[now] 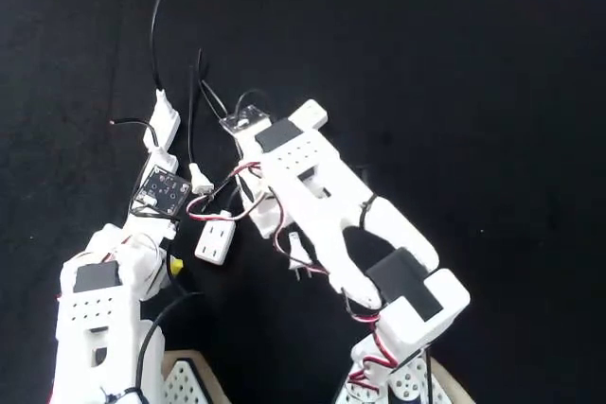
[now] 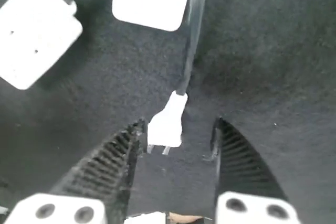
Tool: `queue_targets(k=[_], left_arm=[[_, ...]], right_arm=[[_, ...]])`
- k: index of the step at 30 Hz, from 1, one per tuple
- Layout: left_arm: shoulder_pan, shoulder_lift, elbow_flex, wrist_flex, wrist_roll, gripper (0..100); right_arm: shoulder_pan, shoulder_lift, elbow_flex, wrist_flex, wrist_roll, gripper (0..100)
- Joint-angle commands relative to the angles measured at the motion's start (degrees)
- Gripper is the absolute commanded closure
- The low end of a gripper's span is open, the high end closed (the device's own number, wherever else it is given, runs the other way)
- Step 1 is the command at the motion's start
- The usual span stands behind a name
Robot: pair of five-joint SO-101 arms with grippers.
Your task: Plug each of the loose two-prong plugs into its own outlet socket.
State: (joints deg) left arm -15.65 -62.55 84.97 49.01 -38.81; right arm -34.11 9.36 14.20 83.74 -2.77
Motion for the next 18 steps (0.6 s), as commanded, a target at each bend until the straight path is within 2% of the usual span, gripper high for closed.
queue_targets(k=[1,7,13,18], left_arm=[[0.7,-0.4,-0.1,-0.3,-0.4,73],[0.7,-0.4,-0.1,-0.3,-0.4,73],[0.8,-0.4,-0.1,-0.3,-0.5,73],[0.8,-0.4,-0.1,0.6,-0.6,73]], right_arm=[[3.3,-0.2,-1.3,1.0,1.5,79.7],[5.3,-0.2,4.0,0.6,5.4,79.8],[0.4,-0.2,13.4,-13.6,1.3,79.8],[0.2,-0.2,15.6,-14.1,1.1,79.8]])
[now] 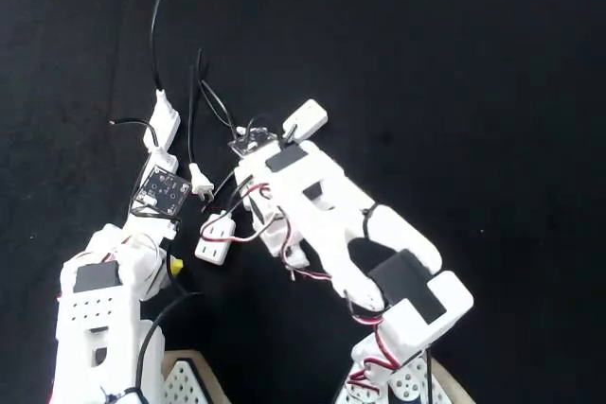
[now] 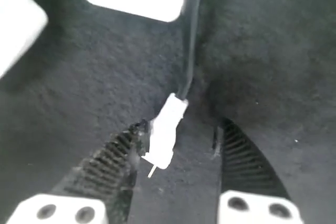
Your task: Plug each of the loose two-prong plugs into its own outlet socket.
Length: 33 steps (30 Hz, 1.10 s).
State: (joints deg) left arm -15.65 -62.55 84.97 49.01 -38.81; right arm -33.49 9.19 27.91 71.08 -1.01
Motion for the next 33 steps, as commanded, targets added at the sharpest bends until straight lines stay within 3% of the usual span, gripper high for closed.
queue_targets(k=[1,3,7,13,18,25,29,33], left_arm=[[0.8,-0.4,-0.1,0.6,-0.6,73],[0.8,-0.4,-0.1,0.6,-0.6,73],[0.8,-0.4,-0.2,0.7,-0.6,73],[0.8,-0.4,-0.2,0.7,-0.6,73],[0.8,-0.4,-0.2,0.7,-0.6,73],[0.8,-0.4,-0.2,0.7,-0.7,73],[0.8,-0.4,-0.2,0.7,-0.7,73],[0.8,-0.4,-0.2,0.8,-0.7,73]], right_arm=[[-0.4,0.0,2.2,-1.6,-0.7,79.8],[-0.4,0.0,2.3,-1.6,-0.7,81.9],[-0.4,0.0,2.1,-1.6,-0.4,96.2],[-0.7,-0.4,2.1,-1.2,-0.8,94.3],[0.7,-2.4,-4.0,-0.5,0.0,98.5],[1.6,-10.0,-16.7,7.6,6.4,98.5],[2.4,-12.1,-18.9,4.9,8.8,98.5],[3.8,-9.2,-13.0,-5.1,13.2,98.0]])
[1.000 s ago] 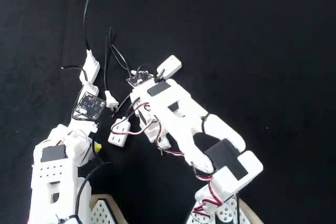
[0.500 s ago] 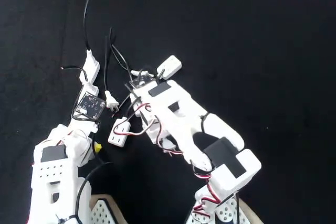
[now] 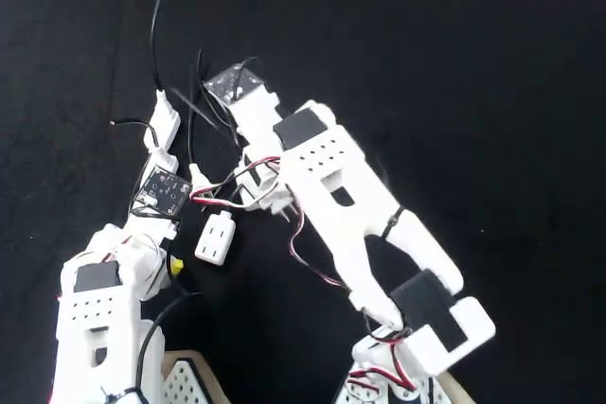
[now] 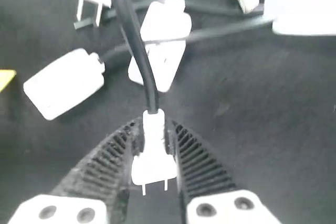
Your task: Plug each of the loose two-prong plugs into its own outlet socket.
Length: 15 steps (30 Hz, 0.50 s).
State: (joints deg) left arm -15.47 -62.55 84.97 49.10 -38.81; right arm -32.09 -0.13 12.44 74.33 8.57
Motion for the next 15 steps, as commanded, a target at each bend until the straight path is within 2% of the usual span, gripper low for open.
queue_targets(k=[1,4,9,15], left_arm=[[0.7,-0.4,-0.2,0.7,-0.7,73],[0.7,-0.4,-0.2,0.7,-0.7,73],[0.7,-0.4,-0.2,0.7,-0.7,73],[0.7,-0.4,-0.2,0.7,-0.7,73]], right_arm=[[2.5,1.5,4.3,-10.7,4.7,97.9],[2.4,5.1,7.7,-12.3,5.4,91.5],[3.0,5.8,5.8,-4.0,5.9,73.1],[4.9,2.5,3.3,1.7,7.1,73.2]])
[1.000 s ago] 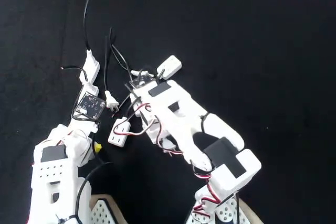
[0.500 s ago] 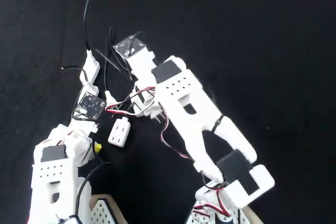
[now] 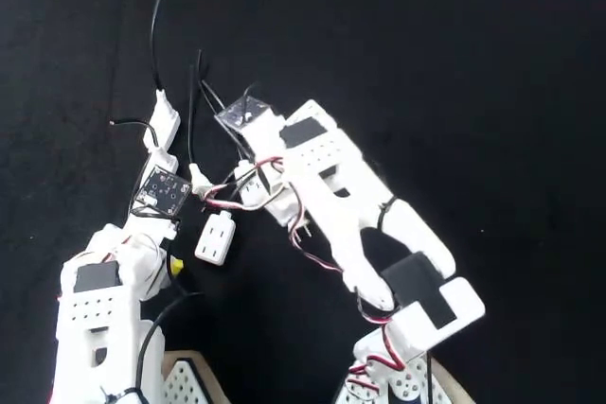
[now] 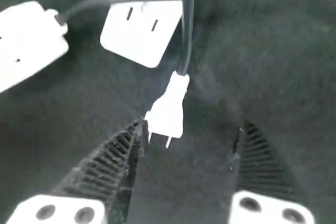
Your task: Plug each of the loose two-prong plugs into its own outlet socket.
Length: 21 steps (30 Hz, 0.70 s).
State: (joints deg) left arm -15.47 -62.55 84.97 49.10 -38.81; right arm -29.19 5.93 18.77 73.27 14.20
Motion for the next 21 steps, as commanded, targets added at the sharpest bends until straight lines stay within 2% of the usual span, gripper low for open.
queue_targets(k=[1,3,7,21], left_arm=[[0.7,-0.4,-0.2,0.7,-0.7,73],[0.7,-0.4,-0.2,0.7,-0.7,73],[0.7,-0.4,-0.2,0.7,-0.7,73],[0.7,-0.4,-0.2,0.7,-0.7,73]], right_arm=[[2.2,-3.6,-3.0,3.9,3.0,74.6],[2.4,-3.5,-2.2,4.7,4.7,79.9],[2.2,-1.0,2.0,-0.8,4.7,90.2],[0.3,6.8,3.7,-5.5,1.3,88.4]])
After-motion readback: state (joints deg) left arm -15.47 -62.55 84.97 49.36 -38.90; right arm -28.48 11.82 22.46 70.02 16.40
